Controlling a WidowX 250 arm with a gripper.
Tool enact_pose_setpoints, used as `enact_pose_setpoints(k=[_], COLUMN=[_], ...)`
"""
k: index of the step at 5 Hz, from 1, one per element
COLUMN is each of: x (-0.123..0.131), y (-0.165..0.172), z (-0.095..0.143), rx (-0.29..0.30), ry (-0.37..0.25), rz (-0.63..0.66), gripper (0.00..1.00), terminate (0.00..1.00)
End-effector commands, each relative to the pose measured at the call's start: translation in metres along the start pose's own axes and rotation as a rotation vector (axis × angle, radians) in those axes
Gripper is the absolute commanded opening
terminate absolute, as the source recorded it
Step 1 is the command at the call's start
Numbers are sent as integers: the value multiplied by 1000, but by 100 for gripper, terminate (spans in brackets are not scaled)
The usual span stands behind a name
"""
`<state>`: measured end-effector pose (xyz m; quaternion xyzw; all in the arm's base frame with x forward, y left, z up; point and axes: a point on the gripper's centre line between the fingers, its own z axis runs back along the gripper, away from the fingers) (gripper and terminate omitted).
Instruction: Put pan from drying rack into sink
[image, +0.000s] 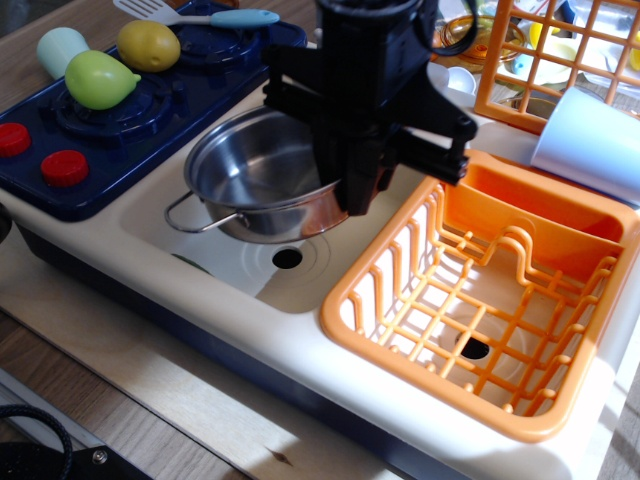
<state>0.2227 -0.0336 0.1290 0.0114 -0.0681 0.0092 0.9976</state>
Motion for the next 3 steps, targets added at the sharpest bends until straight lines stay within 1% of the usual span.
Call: enact_pose_setpoints(k=[1,2,3], x=[2,2,2], y=[12,14,14], z=[-14,-17,-17], rx=[2,-9,-9], ry=[-120,-142,-142], rz=[-56,-77,-77], gripper=[100,100,100], terminate=[0,0,100])
